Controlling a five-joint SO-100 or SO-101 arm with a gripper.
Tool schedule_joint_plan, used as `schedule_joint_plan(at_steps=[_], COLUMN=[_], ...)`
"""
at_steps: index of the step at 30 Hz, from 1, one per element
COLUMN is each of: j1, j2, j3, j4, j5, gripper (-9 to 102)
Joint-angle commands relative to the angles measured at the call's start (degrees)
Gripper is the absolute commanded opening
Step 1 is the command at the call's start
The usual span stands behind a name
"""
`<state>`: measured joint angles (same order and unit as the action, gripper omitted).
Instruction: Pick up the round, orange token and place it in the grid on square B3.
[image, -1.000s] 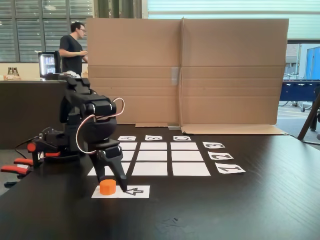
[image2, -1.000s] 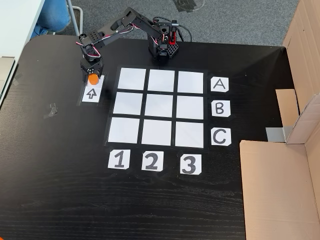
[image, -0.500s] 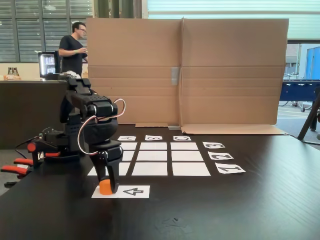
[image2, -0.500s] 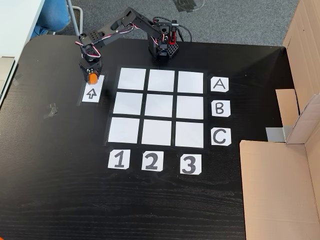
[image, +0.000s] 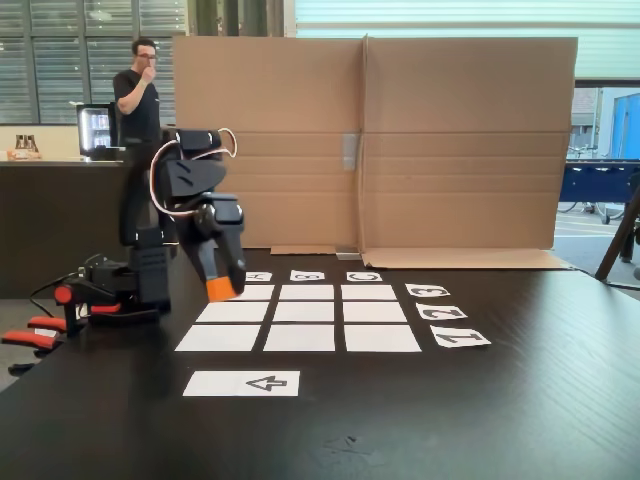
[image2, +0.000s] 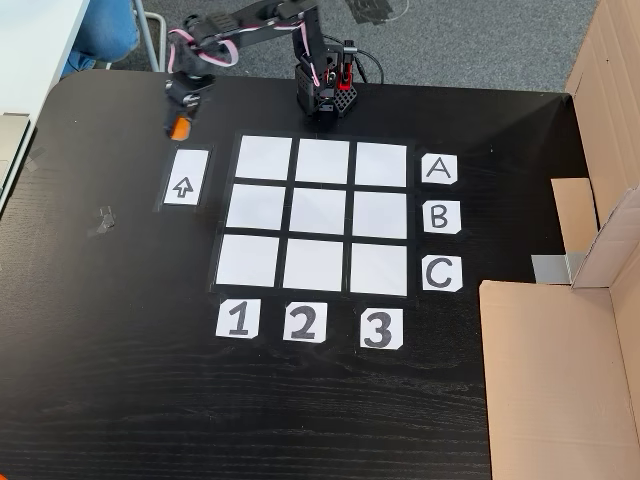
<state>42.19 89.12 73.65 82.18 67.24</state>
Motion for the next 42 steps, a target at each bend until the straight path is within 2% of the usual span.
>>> schedule_joint_plan(at_steps=[1,9,15,20,26,33,42], j1=[-7.38,-35.24,-55.46,-65.30,-71.02,-71.98,-71.98], j2=[11.51,23.29,21.53,14.94,3.60,-7.29,-14.24], j3=[2.81,5.45,6.15,6.59,6.42,6.42,7.29], j4=[1.41,6.77,6.77,3.69,-0.35,-4.13,-4.31], j5=[-0.18,7.91,13.36,17.40,22.41,23.99,29.18], gripper=[-1,-1,-1,-1,-1,-1,0])
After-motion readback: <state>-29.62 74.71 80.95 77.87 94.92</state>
